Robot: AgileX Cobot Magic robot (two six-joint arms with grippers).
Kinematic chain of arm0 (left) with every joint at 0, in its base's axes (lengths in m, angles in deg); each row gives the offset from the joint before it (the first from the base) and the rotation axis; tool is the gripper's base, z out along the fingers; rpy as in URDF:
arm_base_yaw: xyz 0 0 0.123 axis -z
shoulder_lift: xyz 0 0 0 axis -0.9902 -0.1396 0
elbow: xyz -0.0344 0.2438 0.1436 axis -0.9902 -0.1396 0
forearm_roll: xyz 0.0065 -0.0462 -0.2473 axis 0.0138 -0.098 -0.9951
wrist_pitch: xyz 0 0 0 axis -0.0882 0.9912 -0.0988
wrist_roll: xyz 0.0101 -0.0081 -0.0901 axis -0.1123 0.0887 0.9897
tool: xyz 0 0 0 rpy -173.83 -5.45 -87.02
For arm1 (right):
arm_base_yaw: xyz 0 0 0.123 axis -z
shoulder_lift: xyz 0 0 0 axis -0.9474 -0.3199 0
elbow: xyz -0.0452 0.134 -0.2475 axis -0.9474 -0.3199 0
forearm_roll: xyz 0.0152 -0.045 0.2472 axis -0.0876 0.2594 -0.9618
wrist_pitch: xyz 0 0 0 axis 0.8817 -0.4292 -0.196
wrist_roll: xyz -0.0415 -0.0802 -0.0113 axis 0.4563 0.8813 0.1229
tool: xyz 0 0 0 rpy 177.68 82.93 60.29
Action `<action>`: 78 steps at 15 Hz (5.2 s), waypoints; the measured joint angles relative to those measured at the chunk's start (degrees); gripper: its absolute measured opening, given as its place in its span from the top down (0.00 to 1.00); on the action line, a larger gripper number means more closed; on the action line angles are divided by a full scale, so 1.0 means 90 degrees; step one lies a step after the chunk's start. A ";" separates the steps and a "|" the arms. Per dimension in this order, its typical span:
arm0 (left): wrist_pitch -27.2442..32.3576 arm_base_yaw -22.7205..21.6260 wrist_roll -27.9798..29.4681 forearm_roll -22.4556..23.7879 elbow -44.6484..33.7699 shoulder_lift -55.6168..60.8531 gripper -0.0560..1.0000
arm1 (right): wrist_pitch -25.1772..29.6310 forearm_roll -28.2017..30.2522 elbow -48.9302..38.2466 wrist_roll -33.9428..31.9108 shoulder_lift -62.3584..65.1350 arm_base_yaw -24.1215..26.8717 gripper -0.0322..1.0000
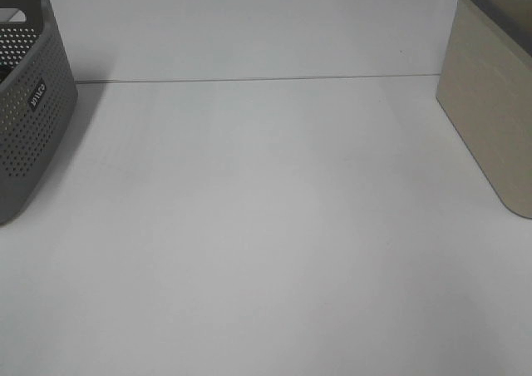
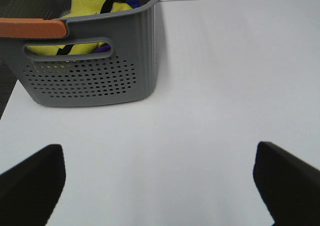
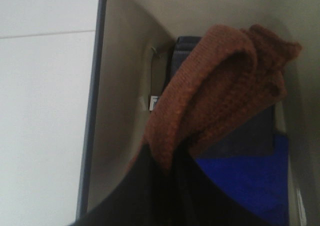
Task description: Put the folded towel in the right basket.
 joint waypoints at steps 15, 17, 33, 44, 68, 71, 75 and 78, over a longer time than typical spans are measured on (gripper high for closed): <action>0.0000 0.0000 0.0000 0.0000 0.0000 0.0000 0.03 | 0.0064 -0.0172 0.0000 -0.0789 -0.0662 -0.0522 0.32; 0.0000 0.0000 0.0000 0.0000 0.0000 0.0000 0.03 | 0.0064 -0.0045 0.0000 -0.0840 -0.0363 -0.1063 0.32; 0.0000 0.0000 0.0000 0.0000 0.0000 0.0000 0.03 | 0.0057 0.1598 -0.5284 -0.1967 0.4183 -0.2814 0.32; 0.0000 0.0000 0.0000 0.0000 0.0000 0.0000 0.03 | -0.0560 0.2419 -0.9416 -0.1967 0.9543 -0.2814 0.32; 0.0000 0.0000 0.0000 0.0000 0.0000 0.0000 0.03 | -0.0898 0.2349 -0.9607 -0.1833 1.2134 -0.2018 0.32; 0.0000 0.0000 0.0000 0.0000 0.0000 0.0000 0.03 | -0.0898 0.2349 -0.9607 -0.1833 1.2134 -0.2018 0.32; 0.0000 0.0000 0.0000 0.0000 0.0000 0.0000 0.03 | -0.0898 0.2349 -0.9607 -0.1833 1.2134 -0.2018 0.32; 0.0000 0.0000 0.0000 0.0000 0.0000 0.0000 0.03 | -0.0898 0.2349 -0.9607 -0.1833 1.2134 -0.2018 0.32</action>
